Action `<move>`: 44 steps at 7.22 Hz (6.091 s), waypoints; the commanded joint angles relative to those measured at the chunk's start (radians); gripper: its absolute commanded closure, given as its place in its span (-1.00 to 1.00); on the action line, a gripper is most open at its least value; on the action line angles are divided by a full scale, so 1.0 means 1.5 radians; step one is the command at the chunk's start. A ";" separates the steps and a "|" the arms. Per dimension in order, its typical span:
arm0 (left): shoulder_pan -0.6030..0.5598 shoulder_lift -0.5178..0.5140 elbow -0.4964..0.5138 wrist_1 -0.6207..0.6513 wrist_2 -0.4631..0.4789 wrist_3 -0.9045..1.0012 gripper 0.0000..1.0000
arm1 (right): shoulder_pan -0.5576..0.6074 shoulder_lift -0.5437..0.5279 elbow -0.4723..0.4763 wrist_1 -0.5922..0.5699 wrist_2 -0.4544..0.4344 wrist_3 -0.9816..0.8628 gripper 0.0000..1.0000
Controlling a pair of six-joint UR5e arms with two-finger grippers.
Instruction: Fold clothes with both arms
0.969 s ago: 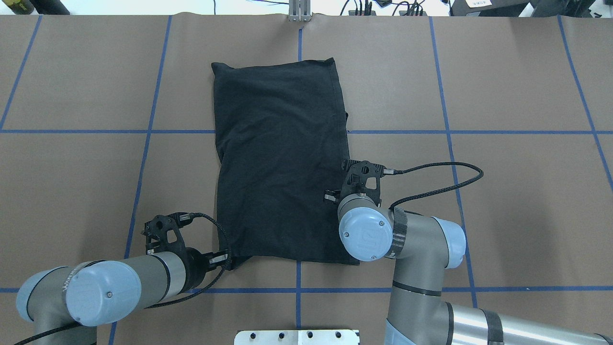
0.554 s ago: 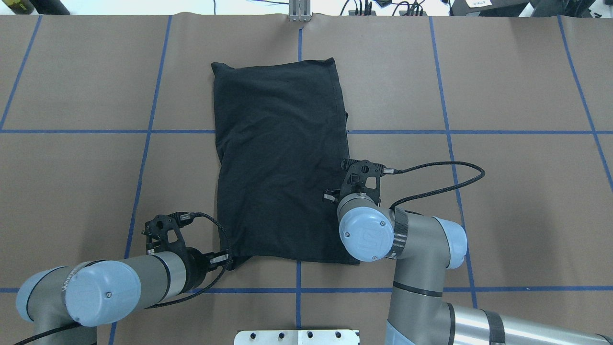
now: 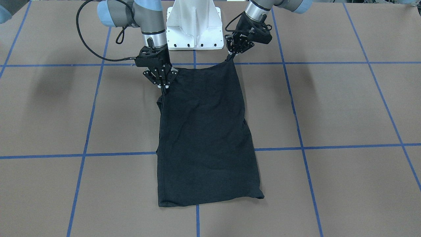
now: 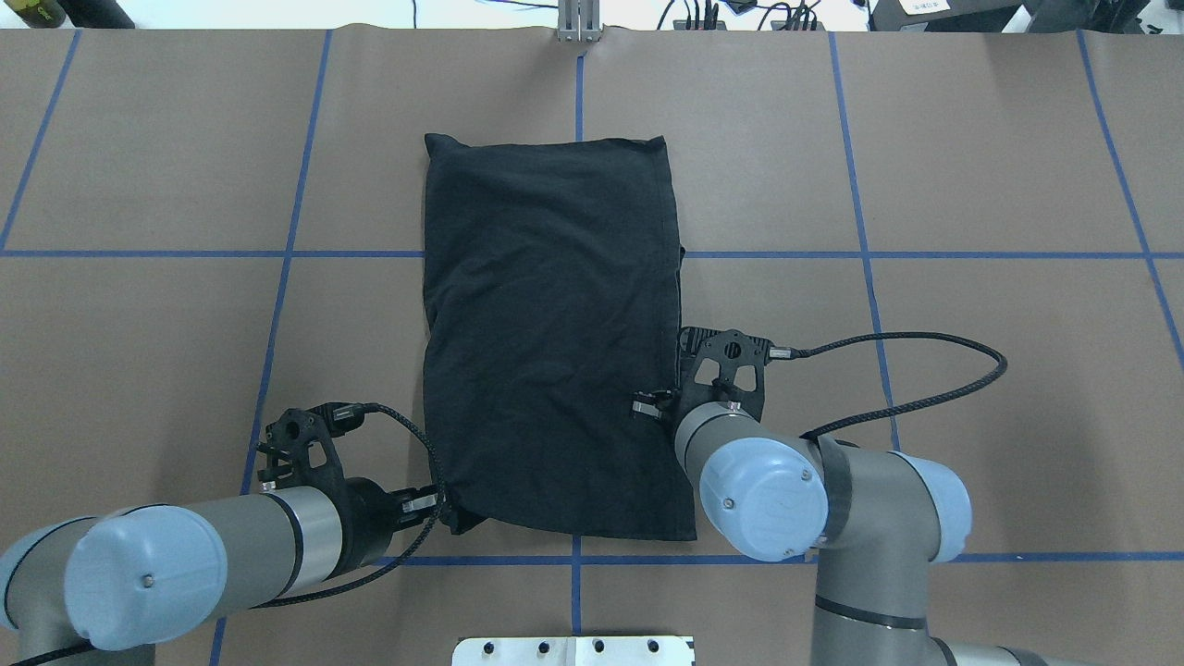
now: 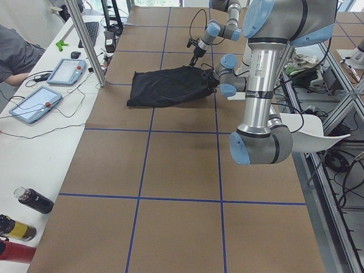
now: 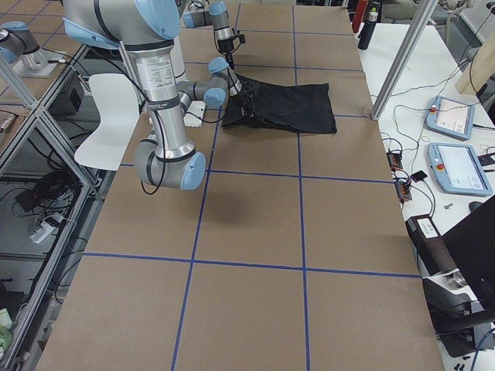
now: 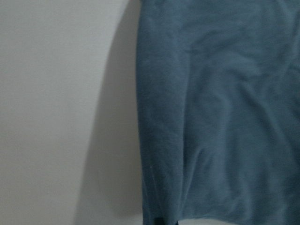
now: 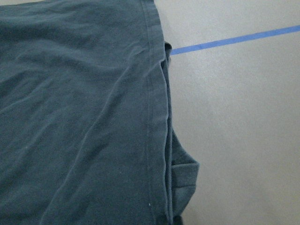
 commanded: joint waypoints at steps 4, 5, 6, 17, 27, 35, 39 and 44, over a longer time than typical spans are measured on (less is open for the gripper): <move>0.010 -0.023 -0.134 0.132 -0.036 -0.003 1.00 | -0.046 -0.040 0.100 -0.002 -0.035 0.005 1.00; -0.020 -0.043 -0.132 0.132 -0.037 0.026 1.00 | -0.022 -0.032 0.092 -0.011 -0.035 0.005 1.00; -0.050 -0.065 -0.124 0.133 -0.037 0.039 1.00 | 0.002 -0.008 0.062 -0.012 -0.034 0.005 1.00; -0.318 -0.343 0.365 0.090 -0.063 0.274 1.00 | 0.161 0.151 -0.217 -0.007 -0.015 -0.006 1.00; -0.422 -0.420 0.639 -0.109 -0.188 0.410 -1.00 | 0.256 0.223 -0.263 0.002 0.167 -0.134 -1.00; -0.456 -0.237 0.485 -0.190 -0.237 0.528 -1.00 | 0.135 0.444 -0.500 -0.147 -0.034 -0.292 -0.96; -0.460 -0.234 0.483 -0.190 -0.237 0.523 -1.00 | 0.129 0.445 -0.558 -0.144 -0.071 -0.387 -0.84; -0.460 -0.233 0.483 -0.190 -0.237 0.520 -1.00 | 0.216 0.433 -0.561 -0.105 -0.072 -0.568 -0.03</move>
